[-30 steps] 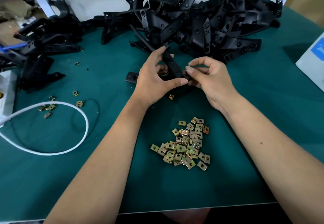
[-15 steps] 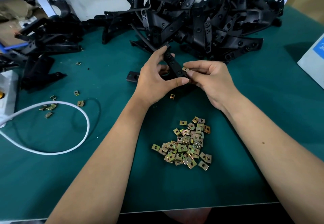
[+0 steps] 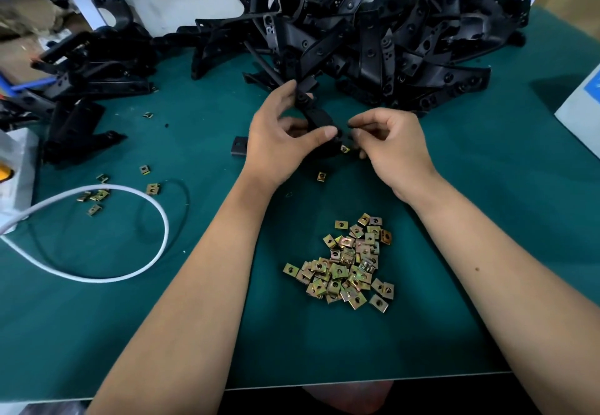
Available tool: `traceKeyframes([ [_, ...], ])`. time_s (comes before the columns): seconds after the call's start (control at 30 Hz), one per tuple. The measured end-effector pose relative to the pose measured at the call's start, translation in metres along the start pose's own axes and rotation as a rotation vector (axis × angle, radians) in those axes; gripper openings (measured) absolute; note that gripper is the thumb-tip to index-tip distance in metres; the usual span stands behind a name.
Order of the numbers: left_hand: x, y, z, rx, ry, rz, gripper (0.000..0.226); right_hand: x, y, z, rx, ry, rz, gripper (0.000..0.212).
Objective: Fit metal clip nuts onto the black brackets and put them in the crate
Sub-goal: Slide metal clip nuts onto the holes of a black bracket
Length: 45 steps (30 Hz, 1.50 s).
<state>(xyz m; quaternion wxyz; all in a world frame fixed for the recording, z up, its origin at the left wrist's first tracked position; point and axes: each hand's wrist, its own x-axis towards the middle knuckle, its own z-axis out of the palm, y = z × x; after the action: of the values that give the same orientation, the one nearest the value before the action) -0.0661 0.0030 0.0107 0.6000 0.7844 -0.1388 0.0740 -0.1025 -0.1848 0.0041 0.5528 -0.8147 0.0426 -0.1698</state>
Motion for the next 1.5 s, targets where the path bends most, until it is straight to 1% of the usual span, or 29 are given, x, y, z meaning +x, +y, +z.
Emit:
traceKeyframes([
  [0.1, 0.005, -0.003, -0.007, -0.008, 0.138, -0.019, 0.078, -0.002, -0.003, -0.001, -0.183, -0.049, -0.075, 0.017],
  [0.2, 0.006, -0.007, -0.009, 0.035, 0.216, -0.01, 0.076, -0.005, -0.007, 0.0, -0.339, -0.121, -0.149, 0.017],
  [0.27, 0.006, -0.008, -0.009, 0.065, 0.24, -0.01, 0.078, -0.006, -0.008, 0.001, -0.433, -0.148, -0.183, 0.019],
  [0.37, 0.006, -0.007, -0.009, 0.097, 0.229, -0.026, 0.081, -0.005, -0.008, 0.002, -0.532, -0.139, -0.188, 0.019],
  [0.5, 0.006, -0.007, -0.01, 0.104, 0.195, -0.036, 0.077, -0.004, -0.007, 0.003, -0.534, -0.133, -0.185, 0.007],
  [0.6, 0.004, -0.005, -0.011, 0.104, 0.146, -0.05, 0.076, -0.005, -0.007, 0.004, -0.531, -0.146, -0.214, 0.008],
  [0.67, 0.004, -0.005, -0.01, 0.101, 0.126, -0.045, 0.076, -0.006, -0.008, 0.003, -0.498, -0.149, -0.225, 0.01],
  [0.73, 0.003, -0.005, -0.01, 0.095, 0.108, -0.038, 0.076, -0.007, -0.008, 0.004, -0.396, -0.138, -0.213, 0.013],
  [0.8, 0.004, -0.005, -0.011, 0.085, 0.081, -0.035, 0.074, -0.008, -0.009, 0.004, -0.223, -0.123, -0.167, 0.015],
  [0.9, 0.003, -0.005, -0.011, 0.064, 0.029, -0.026, 0.07, -0.007, -0.011, 0.003, 0.1, -0.122, -0.077, 0.02],
  [0.97, 0.003, -0.005, -0.01, 0.046, 0.008, -0.011, 0.067, -0.007, -0.012, 0.002, 0.243, -0.122, -0.046, 0.022],
  [1.03, 0.002, -0.004, -0.01, 0.005, 0.004, -0.006, 0.064, -0.007, -0.013, 0.002, 0.334, -0.134, -0.034, 0.023],
  [1.13, 0.0, -0.002, -0.009, -0.056, -0.016, 0.022, 0.056, -0.008, -0.013, 0.002, 0.406, -0.148, -0.013, 0.026],
  [1.23, -0.001, -0.001, -0.005, -0.059, -0.033, 0.063, 0.037, -0.008, -0.013, 0.002, 0.413, -0.142, 0.013, 0.025],
  [1.3, -0.001, -0.003, -0.003, -0.067, -0.039, 0.043, 0.026, -0.008, -0.013, 0.002, 0.423, -0.141, 0.035, 0.026],
  [1.37, 0.0, -0.004, -0.004, -0.098, -0.054, 0.002, 0.029, -0.007, -0.012, 0.003, 0.432, -0.15, 0.055, 0.03],
  [1.5, 0.0, -0.006, -0.005, -0.166, -0.148, -0.04, 0.052, -0.007, -0.011, 0.003, 0.409, -0.155, 0.078, 0.032],
])
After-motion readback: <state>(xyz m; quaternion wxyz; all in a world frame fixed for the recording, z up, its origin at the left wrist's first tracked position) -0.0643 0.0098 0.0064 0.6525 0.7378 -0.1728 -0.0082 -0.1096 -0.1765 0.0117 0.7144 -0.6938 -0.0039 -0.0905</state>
